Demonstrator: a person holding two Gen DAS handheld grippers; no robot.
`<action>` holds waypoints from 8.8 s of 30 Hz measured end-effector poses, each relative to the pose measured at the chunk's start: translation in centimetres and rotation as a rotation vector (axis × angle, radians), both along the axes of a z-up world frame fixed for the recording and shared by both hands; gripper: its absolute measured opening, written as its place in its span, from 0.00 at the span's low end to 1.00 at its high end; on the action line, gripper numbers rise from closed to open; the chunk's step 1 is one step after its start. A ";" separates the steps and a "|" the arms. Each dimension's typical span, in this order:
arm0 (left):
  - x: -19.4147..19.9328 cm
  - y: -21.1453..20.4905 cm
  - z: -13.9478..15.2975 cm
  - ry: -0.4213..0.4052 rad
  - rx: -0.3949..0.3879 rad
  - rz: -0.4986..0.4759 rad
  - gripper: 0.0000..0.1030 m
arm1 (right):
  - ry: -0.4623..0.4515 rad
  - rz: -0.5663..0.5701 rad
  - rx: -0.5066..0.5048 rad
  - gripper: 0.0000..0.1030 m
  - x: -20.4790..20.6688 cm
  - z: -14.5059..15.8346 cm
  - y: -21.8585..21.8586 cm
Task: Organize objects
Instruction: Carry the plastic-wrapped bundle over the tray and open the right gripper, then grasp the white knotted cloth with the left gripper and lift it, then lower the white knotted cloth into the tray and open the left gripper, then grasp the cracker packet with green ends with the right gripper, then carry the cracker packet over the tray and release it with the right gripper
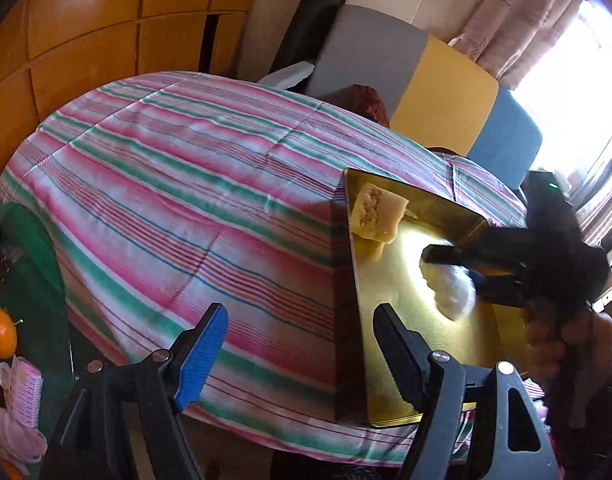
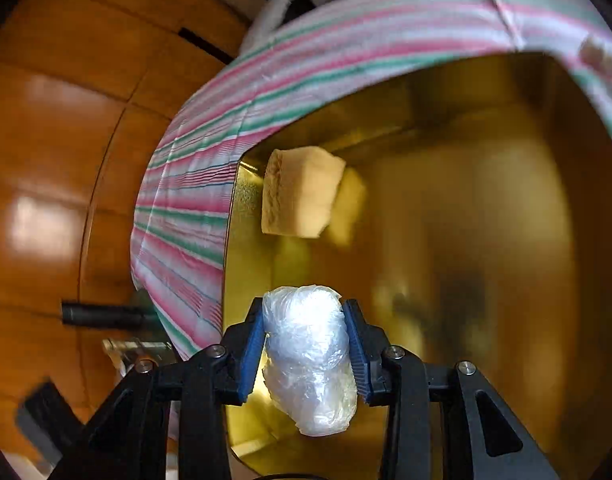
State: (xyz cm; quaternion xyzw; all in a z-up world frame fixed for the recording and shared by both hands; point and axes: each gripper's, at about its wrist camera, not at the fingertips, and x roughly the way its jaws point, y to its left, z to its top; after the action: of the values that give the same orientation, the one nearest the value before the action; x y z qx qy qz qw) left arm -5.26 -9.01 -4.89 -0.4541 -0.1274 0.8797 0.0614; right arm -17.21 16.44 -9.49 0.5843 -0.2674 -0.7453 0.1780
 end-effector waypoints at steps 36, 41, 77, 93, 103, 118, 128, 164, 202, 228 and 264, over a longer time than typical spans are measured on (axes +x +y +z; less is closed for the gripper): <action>-0.8 8.6 3.6 0.067 -0.081 -0.189 0.73 | 0.391 -0.051 0.295 0.77 10.1 6.3 10.5; -1.8 13.0 5.5 0.107 -0.112 -0.287 0.74 | 0.394 -0.184 0.371 0.79 12.1 7.2 18.0; -27.6 44.0 -5.5 -0.347 0.013 -0.312 0.61 | 0.336 -0.470 0.316 0.82 14.0 5.3 36.9; -22.4 43.0 -2.8 -0.160 -0.101 -0.439 0.31 | 0.320 -0.811 0.234 0.79 17.1 5.4 43.6; -15.4 39.1 0.9 -0.116 -0.023 -0.592 0.31 | 0.203 -0.679 0.360 0.77 14.3 3.6 42.3; -7.2 26.9 4.0 -0.074 -0.004 -0.641 0.31 | 0.080 -0.353 0.735 0.78 11.0 -0.5 38.4; -4.0 13.1 4.3 -0.077 0.015 -0.395 0.31 | 0.063 -0.227 0.824 0.75 9.7 -1.7 36.9; -4.3 14.0 -4.8 -0.249 -0.325 -0.409 0.38 | 0.062 -0.209 0.819 0.46 9.5 -1.5 36.0; -0.7 12.6 -0.2 -0.112 -0.021 -0.371 0.42 | 0.022 -0.138 0.565 0.75 15.4 1.1 31.3; 0.0 9.6 0.4 -0.087 0.045 -0.291 0.42 | 0.205 -0.147 0.691 0.36 16.2 8.3 28.6; 0.9 2.5 -1.3 -0.097 0.117 -0.142 0.42 | 0.088 0.297 0.439 0.45 7.7 -1.1 -4.8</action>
State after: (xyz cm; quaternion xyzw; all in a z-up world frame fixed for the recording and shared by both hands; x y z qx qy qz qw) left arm -4.32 -6.48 -6.18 -0.4998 -0.1486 0.8411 0.1439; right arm -9.51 11.63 -10.61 0.6089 -0.0030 -0.7758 0.1657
